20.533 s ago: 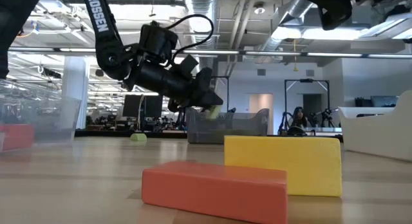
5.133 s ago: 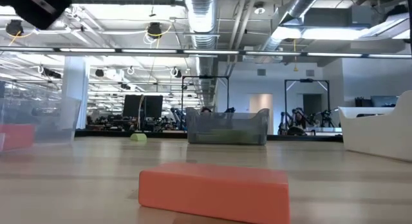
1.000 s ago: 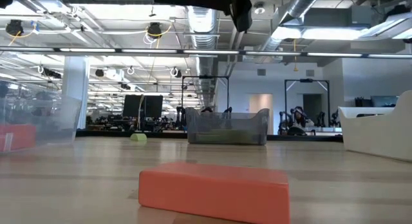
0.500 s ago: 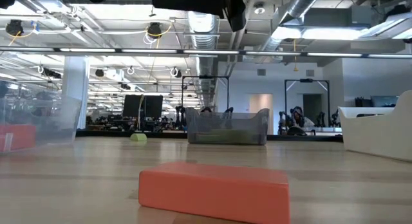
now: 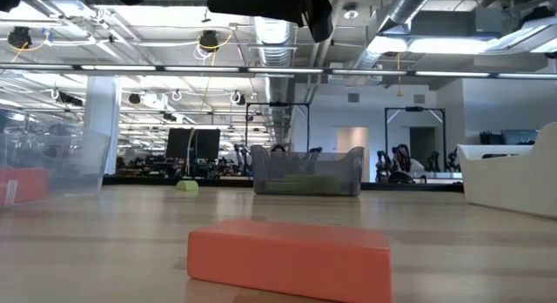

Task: Sort & place blocks by color
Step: Put the yellow block into the white bin

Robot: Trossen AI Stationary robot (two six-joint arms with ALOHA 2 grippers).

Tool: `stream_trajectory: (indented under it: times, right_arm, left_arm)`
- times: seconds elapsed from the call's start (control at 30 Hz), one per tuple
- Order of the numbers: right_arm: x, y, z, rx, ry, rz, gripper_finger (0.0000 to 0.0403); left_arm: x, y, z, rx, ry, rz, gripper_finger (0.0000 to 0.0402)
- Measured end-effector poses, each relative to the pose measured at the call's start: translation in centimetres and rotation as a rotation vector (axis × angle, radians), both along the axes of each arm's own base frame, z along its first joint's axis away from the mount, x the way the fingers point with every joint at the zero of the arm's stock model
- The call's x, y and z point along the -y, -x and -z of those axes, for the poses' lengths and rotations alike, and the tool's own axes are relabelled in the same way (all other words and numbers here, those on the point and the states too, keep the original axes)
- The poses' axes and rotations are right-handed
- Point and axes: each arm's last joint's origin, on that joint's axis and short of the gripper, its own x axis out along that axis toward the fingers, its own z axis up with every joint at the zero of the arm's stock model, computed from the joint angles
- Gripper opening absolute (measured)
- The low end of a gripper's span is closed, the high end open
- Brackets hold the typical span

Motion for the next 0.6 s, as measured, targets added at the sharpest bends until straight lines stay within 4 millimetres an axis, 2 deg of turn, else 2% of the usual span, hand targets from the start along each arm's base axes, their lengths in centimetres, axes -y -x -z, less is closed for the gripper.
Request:
stream_trajectory:
  times: [0.4, 0.6]
  right_arm:
    - [0.21, -0.10, 0.00, 0.000, 0.000, 0.006, 0.0343]
    - [0.56, -0.27, 0.00, 0.000, 0.000, 0.015, 0.0361]
  left_arm:
    - [0.00, 0.00, 0.00, -0.001, 0.000, -0.001, 0.0008]
    - [-0.02, -0.01, 0.02, -0.004, 0.006, -0.008, 0.0008]
